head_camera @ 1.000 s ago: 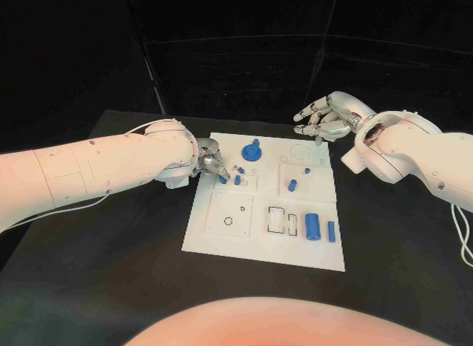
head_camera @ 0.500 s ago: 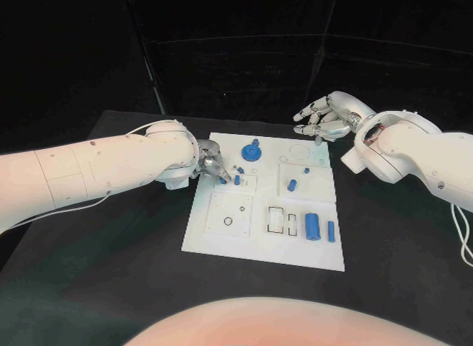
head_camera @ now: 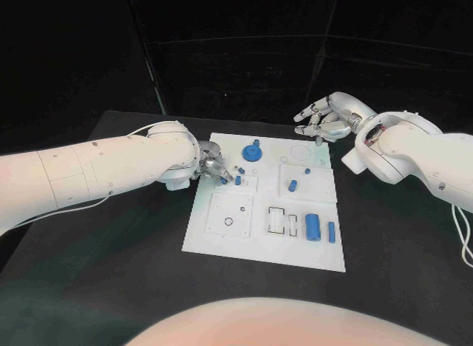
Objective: Assemble the parts on the task board
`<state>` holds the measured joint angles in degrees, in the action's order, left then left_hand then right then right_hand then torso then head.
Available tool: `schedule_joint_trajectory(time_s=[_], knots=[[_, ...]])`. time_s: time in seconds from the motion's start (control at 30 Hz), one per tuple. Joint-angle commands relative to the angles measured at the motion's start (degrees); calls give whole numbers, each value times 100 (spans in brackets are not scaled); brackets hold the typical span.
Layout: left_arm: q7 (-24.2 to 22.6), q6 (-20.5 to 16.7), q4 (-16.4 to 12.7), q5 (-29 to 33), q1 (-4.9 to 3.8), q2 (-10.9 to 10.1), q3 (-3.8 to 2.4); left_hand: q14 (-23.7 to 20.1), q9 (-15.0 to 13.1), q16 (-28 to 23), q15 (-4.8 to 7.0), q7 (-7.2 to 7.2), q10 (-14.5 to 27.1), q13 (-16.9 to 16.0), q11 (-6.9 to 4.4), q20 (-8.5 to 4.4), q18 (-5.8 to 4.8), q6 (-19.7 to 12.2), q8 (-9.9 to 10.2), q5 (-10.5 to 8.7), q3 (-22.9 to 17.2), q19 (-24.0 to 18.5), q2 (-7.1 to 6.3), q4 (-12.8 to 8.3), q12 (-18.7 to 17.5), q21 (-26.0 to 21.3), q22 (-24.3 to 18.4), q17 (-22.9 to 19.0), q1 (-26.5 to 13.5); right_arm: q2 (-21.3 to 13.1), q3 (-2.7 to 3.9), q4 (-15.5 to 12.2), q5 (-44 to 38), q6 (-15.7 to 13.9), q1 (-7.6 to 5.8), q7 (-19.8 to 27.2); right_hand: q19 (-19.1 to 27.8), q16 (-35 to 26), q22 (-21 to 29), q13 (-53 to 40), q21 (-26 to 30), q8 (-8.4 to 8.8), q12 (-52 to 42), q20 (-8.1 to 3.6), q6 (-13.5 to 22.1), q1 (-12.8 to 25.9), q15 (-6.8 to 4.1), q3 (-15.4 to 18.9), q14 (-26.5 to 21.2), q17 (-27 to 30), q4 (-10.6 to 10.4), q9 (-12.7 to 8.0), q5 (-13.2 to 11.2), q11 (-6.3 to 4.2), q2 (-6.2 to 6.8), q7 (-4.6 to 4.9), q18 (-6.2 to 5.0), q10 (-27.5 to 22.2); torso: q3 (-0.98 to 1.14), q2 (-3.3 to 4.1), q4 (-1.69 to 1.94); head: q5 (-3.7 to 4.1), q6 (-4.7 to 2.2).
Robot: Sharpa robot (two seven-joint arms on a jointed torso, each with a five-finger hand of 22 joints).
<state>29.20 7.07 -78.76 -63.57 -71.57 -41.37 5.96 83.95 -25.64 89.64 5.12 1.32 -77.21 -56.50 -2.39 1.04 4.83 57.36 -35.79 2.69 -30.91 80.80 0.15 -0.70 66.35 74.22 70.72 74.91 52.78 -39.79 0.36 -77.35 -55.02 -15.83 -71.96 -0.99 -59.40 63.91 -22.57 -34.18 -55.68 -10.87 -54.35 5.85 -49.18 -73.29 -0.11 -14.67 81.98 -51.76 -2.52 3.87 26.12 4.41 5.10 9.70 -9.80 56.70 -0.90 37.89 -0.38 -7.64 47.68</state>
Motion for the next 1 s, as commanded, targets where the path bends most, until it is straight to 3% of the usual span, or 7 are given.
schedule_joint_trajectory(time_s=[0.03, 0.53, 0.83, 1.0], knots=[[10, 45, 34, -40, 0, 7, 4, 605, 14, 36, 39, 9, -34, -6, -10, -11, -17, 28, 28, 25, 12, 24, 18, 36, 19, 38, 12, 1509, -68, 1, 4, -2, 14, 15, -10, 52, -20, -40, 8, 9, 37, -22, -24, 14, 33, -38, -4, -5, -25, 4, -24, 8, 17, 6, -6, 5, -76, -52, -1, 2, -3, 3, -2], [7, 57, 137, -40, -1, 74, 2, 605, 43, 36, 39, 8, -46, -25, -9, -12, -22, 53, 29, 19, 69, 34, 5, 83, 35, 53, 34, 1509, -148, 2, 4, 1, 14, 16, -10, 53, -20, -40, 8, 9, 37, -22, -24, 14, 33, -38, -4, -5, -25, 4, -24, 8, 17, 6, -6, 5, -76, -52, 0, -1, 0, 7, 3], [4, 49, 115, -40, -1, 35, 2, 605, 118, 36, 39, 7, -63, -48, -8, -13, -24, 128, 21, 11, 638, 39, -237, 306, 54, 56, 54, 1509, -492, -9, 4, -4, 14, 14, -10, 53, -20, -40, 8, 9, 37, -22, -24, 14, 33, -38, -4, -5, -25, 4, -24, 8, 17, 6, -6, 5, -76, -52, -2, -1, 2, 23, 0], [-1, -2, 72, -40, -1, -3, 0, 605, 155, 36, 45, -1, -64, -56, -15, -18, -25, 141, 22, 15, 959, 43, -299, 403, 58, 57, 65, 1509, -561, -14, 4, -5, 14, 11, -10, 57, -20, -44, 9, 10, 38, -23, -26, 14, 34, -36, -3, -3, -26, 8, -29, 8, 16, 7, -5, 6, -76, -53, -4, 2, 0, 32, -2]])
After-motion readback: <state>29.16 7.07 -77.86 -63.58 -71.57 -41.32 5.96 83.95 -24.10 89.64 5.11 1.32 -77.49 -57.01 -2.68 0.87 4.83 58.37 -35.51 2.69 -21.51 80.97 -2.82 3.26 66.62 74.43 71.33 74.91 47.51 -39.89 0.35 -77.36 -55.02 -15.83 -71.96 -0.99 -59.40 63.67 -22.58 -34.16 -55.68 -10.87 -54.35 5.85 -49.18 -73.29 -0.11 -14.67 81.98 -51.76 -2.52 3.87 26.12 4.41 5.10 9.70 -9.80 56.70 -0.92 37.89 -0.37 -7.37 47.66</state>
